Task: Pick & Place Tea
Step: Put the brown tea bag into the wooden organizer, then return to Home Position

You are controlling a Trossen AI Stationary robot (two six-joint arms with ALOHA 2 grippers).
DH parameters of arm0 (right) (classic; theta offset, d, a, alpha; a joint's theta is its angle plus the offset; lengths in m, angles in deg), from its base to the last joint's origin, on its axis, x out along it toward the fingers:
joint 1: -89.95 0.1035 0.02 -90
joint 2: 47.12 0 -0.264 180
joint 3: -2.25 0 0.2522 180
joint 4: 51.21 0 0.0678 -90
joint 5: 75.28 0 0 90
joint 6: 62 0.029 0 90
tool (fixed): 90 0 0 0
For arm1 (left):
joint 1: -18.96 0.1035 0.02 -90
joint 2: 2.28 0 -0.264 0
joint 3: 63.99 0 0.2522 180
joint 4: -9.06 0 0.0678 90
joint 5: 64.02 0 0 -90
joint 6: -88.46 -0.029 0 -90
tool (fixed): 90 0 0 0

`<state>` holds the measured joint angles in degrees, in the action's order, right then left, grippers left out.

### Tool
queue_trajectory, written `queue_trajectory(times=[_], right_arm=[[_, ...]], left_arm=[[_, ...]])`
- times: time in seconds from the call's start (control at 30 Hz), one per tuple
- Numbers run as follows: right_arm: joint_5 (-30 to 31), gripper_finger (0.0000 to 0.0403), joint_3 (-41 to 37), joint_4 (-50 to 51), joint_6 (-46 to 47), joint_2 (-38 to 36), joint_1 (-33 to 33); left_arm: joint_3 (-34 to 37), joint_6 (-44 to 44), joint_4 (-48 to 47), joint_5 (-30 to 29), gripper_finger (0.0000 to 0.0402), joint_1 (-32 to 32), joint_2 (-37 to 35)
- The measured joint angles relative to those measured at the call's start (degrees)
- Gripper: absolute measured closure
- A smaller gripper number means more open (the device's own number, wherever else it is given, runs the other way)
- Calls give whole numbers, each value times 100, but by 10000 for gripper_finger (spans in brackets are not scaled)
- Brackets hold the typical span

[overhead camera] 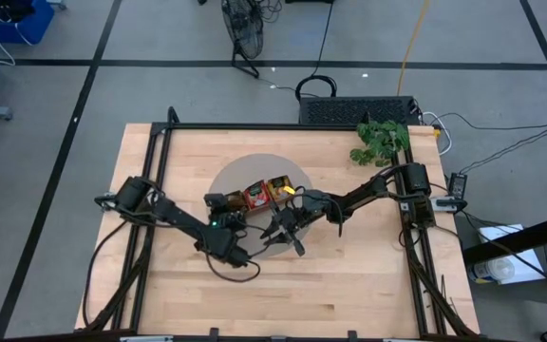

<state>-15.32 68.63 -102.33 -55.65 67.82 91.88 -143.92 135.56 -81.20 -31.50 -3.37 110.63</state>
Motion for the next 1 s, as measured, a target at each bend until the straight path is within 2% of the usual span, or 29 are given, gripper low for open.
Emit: queue_trajectory(times=[0.17, 0.23, 0.53, 0.77, 1.0], right_arm=[[0, 328, 0, -1, -79, 0, 0], [2, 328, 0, -1, -105, 0, 0], [0, 328, 0, -3, -105, 0, 0], [17, 328, 2, -43, -105, 0, 0], [17, 328, 0, -90, -90, 7, -20]], left_arm=[[-2, -160, 45, 545, 392, -19, -2], [-2, -145, 49, 589, 384, -22, -2], [-4, -180, 123, 868, 277, -19, -239], [-187, 88, 145, 1256, 199, -43, -954], [-628, -57, 307, 1081, 163, -293, -2127]])
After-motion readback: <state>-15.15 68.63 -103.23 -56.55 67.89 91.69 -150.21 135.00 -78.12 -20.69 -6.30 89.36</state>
